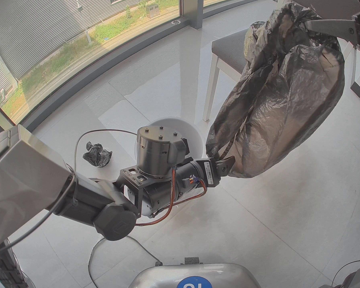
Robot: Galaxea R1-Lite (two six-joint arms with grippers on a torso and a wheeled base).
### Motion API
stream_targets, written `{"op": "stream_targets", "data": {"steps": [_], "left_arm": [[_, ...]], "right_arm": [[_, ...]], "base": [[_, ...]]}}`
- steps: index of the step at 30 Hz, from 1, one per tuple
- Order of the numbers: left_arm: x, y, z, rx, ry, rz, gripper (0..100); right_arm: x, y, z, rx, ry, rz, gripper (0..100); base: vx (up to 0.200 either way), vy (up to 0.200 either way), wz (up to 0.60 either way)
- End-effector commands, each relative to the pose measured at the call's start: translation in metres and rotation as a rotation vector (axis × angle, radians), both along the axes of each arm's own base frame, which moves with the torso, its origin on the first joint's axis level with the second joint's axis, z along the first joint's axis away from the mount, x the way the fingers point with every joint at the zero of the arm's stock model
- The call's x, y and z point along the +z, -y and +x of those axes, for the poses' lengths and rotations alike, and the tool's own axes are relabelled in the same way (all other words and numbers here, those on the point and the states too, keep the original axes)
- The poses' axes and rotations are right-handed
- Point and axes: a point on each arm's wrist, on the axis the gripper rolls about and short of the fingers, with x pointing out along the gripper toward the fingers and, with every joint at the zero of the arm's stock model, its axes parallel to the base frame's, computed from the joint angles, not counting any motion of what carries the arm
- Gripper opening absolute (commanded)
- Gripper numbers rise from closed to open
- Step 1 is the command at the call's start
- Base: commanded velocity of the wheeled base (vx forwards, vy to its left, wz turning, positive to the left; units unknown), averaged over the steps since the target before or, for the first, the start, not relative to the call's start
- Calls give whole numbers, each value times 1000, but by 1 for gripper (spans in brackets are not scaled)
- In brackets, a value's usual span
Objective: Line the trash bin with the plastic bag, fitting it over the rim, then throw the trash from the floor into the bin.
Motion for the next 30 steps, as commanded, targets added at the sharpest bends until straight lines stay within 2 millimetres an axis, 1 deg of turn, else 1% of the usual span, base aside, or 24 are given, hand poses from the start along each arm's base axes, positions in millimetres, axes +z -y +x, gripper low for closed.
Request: {"op": "stream_targets", "data": {"steps": [1, 2, 4, 8, 11, 18, 19, 30], "left_arm": [[-1, -2, 10, 20, 7, -8, 100], [-1, -2, 10, 20, 7, -8, 100], [3, -7, 16, 39, 25, -25, 100], [4, -13, 23, 60, 28, -29, 100], [1, -11, 25, 60, 26, -26, 100], [2, -4, 32, 70, 41, -42, 100], [3, -3, 33, 69, 46, -48, 0], [7, -1, 32, 61, 67, -71, 0]], "right_arm": [[4, 1, -6, 14, 4, 3, 0], [4, 1, -6, 14, 4, 3, 0], [4, 1, -8, 18, 3, 4, 0], [6, 0, -12, 36, 8, 9, 0], [8, 0, -14, 42, 13, 15, 0], [8, -1, -14, 48, 10, 18, 0], [7, -1, -14, 48, 8, 17, 0], [6, -2, -14, 53, -1, 17, 0]], "base": [[0, 0, 0], [0, 0, 0], [0, 0, 0], [0, 0, 0], [0, 0, 0], [0, 0, 0], [0, 0, 0], [0, 0, 0]]}}
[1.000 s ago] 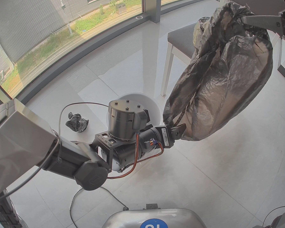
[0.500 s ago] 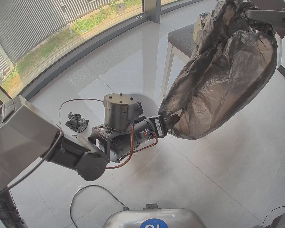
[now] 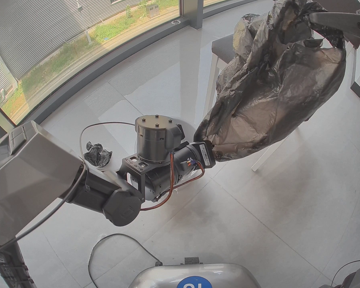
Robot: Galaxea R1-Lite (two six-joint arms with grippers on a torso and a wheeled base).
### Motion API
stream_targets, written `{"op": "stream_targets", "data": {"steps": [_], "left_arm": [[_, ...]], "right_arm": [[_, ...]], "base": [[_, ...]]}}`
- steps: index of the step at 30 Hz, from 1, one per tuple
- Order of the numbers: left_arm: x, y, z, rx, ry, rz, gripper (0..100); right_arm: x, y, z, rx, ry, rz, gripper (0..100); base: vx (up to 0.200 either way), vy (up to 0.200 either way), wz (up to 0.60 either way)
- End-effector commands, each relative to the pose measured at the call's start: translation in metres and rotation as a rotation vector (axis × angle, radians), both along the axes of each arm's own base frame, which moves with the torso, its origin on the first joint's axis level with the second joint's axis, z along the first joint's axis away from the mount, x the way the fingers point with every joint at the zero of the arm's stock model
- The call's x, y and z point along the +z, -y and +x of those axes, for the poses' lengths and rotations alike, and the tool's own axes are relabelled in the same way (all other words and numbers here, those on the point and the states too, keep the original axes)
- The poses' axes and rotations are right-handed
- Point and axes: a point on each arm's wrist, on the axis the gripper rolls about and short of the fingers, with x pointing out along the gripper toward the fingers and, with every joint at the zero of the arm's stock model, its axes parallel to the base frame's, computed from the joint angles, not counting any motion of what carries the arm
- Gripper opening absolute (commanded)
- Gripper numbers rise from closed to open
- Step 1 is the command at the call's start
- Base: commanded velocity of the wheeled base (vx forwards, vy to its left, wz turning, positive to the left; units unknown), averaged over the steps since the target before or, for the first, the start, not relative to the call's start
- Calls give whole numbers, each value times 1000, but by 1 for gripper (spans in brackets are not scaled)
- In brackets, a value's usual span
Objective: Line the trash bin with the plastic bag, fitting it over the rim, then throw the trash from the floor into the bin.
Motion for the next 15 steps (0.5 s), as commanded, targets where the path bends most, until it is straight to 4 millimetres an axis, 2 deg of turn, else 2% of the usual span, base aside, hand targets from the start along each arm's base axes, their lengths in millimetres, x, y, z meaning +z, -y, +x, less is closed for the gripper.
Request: {"op": "stream_targets", "data": {"steps": [1, 6, 11, 15], "left_arm": [[2, -1, -1, 2, 0, -5, 0], [10, -8, -9, 8, 6, 1, 0], [27, -30, -24, 33, 36, 18, 0], [43, -51, -35, 73, 49, 35, 0]], "right_arm": [[-3, -1, 1, 1, -10, -8, 0], [-15, -2, 7, -18, -54, -39, 0], [-42, 2, 31, -98, -141, -98, 0], [-60, -10, 54, -105, -209, -146, 0]], "base": [[0, 0, 0], [0, 0, 0], [0, 0, 0], [0, 0, 0]]}}
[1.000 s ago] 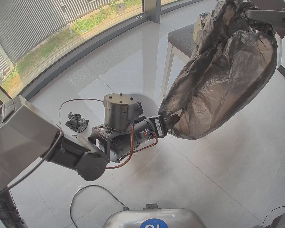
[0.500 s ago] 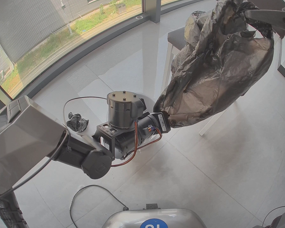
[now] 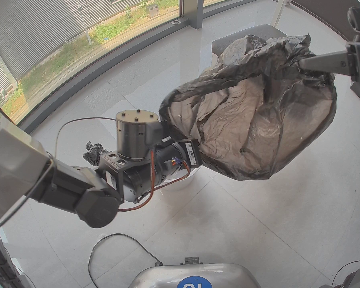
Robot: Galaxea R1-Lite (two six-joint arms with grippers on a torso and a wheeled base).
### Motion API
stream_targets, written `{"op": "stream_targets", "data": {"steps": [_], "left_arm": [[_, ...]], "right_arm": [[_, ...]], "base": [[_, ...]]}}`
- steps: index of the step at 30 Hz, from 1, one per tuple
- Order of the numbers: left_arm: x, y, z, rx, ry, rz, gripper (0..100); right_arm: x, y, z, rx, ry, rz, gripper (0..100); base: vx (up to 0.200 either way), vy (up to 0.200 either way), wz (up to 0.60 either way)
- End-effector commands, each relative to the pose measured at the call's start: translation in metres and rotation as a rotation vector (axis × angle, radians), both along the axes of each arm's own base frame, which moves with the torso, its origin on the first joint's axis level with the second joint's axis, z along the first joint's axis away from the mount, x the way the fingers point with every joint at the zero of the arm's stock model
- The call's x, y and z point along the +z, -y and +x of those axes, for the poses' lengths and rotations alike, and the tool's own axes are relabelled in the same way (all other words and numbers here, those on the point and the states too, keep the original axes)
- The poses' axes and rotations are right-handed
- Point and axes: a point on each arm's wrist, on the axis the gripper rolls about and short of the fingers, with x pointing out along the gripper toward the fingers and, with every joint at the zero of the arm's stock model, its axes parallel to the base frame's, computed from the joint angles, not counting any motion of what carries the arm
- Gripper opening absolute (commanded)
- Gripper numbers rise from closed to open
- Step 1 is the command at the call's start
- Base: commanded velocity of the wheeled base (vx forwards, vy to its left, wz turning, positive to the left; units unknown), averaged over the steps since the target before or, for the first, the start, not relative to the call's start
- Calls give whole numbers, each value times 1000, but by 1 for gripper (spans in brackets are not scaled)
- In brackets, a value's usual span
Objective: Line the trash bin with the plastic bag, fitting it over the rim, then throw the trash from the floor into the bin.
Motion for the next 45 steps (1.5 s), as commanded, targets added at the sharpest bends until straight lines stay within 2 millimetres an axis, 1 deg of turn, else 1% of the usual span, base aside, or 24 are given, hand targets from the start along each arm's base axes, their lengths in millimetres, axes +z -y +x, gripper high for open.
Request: {"op": "stream_targets", "data": {"steps": [1, 3, 7, 11, 12, 13, 14, 16, 19, 23, 24, 26, 27, 29, 32, 35, 37, 39, 40, 41, 44, 45], "left_arm": [[31, -32, -20, 48, 40, -11, 0], [33, -47, -30, 63, 25, 7, 0], [22, -68, -46, 77, -31, 78, 0], [18, -77, -49, 87, -66, 109, 0], [18, -77, -49, 87, -66, 109, 0], [18, -79, -49, 92, -76, 114, 0], [18, -81, -49, 96, -82, 118, 0], [16, -81, -47, 100, -95, 127, 0], [6, -81, -38, 125, -124, 156, 0], [12, -86, -29, 149, -95, 167, 0], [13, -90, -26, 165, -94, 167, 0], [11, -93, -25, 172, -99, 171, 0], [6, -94, -22, 180, -114, 179, 0], [1, -94, -16, 190, -128, 185, 0], [-3, -91, -10, 188, -137, 184, 0], [-9, -87, -3, 187, -147, 189, 0], [-8, -85, 1, 188, -141, 186, 0], [0, -81, 6, 188, -116, 168, 0], [1, -80, 7, 189, -111, 164, 0], [4, -78, 10, 188, -100, 157, 0], [5, -74, 13, 183, -97, 155, 0], [4, -72, 14, 180, -98, 156, 0]], "right_arm": [[-26, -13, 32, -24, -95, -62, 0], [-34, -22, 44, -21, -119, -78, 0], [-49, -37, 65, -16, -155, -98, 0], [-65, -57, 81, -27, -197, -133, 0], [-65, -57, 81, -27, -197, -133, 0], [-71, -69, 85, -31, -218, -141, 0], [-73, -74, 88, -29, -224, -142, 0], [-75, -78, 92, -24, -227, -141, 0], [-80, -88, 106, -19, -239, -135, 0], [-83, -98, 120, -6, -245, -114, 0], [-87, -104, 127, 16, -255, -108, 0], [-89, -107, 131, 29, -259, -102, 0], [-94, -112, 139, 35, -265, -100, 0], [-106, -119, 148, 38, -294, -108, 0], [-120, -125, 156, 34, -332, -122, 0], [-120, -125, 155, 35, -336, -126, 0], [-117, -121, 154, 29, -334, -123, 0], [-102, -106, 150, 7, -312, -102, 0], [-99, -103, 149, 2, -308, -101, 0], [-91, -92, 147, -16, -300, -91, 0], [-78, -75, 143, -45, -275, -73, 0], [-77, -73, 143, -47, -271, -70, 0]], "base": [[0, 0, 0], [0, 0, 0], [0, 0, 0], [0, 0, 0], [0, 0, 0], [0, 0, 0], [0, 0, 0], [0, 0, 0], [0, 0, 0], [0, 0, 0], [0, 0, 0], [0, 0, 0], [0, 0, 0], [0, 0, 0], [0, 0, 0], [0, 0, 0], [0, 0, 0], [0, 0, 0], [0, 0, 0], [0, 0, 0], [0, 0, 0], [0, 0, 0]]}}
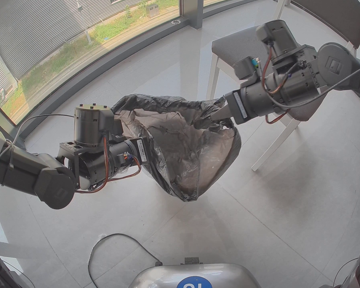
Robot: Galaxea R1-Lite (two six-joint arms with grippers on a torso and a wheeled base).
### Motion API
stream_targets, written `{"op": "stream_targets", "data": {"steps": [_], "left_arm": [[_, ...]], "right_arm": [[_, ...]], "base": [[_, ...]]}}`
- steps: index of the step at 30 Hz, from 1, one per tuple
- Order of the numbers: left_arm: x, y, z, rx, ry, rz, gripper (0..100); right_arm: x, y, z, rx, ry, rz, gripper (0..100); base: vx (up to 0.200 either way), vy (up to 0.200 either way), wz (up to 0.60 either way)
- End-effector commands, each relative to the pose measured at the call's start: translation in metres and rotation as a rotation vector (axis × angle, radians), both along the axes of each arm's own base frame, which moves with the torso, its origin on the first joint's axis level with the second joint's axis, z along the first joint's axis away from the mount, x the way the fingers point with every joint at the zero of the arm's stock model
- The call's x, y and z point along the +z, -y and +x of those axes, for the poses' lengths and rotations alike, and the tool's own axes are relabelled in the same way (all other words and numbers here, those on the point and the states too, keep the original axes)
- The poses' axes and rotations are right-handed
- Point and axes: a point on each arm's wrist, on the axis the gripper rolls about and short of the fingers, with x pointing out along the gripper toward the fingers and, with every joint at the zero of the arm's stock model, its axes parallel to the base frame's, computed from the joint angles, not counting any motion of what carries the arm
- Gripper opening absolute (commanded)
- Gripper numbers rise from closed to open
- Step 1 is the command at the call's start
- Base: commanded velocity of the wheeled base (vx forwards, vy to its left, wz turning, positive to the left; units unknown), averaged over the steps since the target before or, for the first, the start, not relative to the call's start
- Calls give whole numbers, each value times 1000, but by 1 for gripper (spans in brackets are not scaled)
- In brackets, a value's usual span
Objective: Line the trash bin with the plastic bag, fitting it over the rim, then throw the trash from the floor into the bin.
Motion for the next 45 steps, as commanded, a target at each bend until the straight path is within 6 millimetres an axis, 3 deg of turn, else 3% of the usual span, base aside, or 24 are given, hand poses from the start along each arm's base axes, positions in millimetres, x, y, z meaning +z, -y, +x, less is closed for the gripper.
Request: {"op": "stream_targets", "data": {"steps": [1, 9, 15, 20, 21, 22, 26, 34, 39, 41, 43, 45], "left_arm": [[-5, 9, 9, -8, -6, 2, 0], [-15, 8, 11, 6, -46, -1, 0], [-26, -5, 18, 53, -85, 7, 0], [-36, -11, 23, 76, -111, 21, 0], [-36, -11, 23, 76, -111, 21, 0], [-37, -15, 25, 89, -115, 23, 0], [-34, -21, 26, 106, -106, 23, 0], [-18, -28, 23, 136, -57, -6, 0], [-7, -29, 21, 144, -19, -70, 0], [-5, -28, 21, 143, 3, -94, 0], [-1, -28, 18, 131, 43, -107, 0], [3, -29, 14, 122, 69, -119, 0]], "right_arm": [[22, 23, -8, -37, 48, 28, 0], [17, 19, -4, -30, 33, 31, 0], [-34, -6, 28, 9, -69, -10, 0], [-109, -34, 57, 47, -236, -71, 0], [-111, -35, 58, 50, -241, -73, 0], [-141, -44, 64, 64, -305, -103, 0], [-198, -58, 69, 79, -435, -179, 0], [-270, -61, 54, 114, -765, -293, 0], [-278, -50, 46, 110, -883, -370, 0], [-263, -46, 48, 125, -847, -356, 0], [-224, -42, 47, 146, -742, -312, 0], [-203, -40, 45, 149, -698, -288, 0]], "base": [[0, 0, 0], [0, 0, 0], [0, 0, 0], [0, 0, 0], [0, 0, 0], [0, 0, 0], [0, 0, 0], [0, 0, 0], [0, 0, 0], [0, 0, 0], [0, 0, 0], [0, 0, 0]]}}
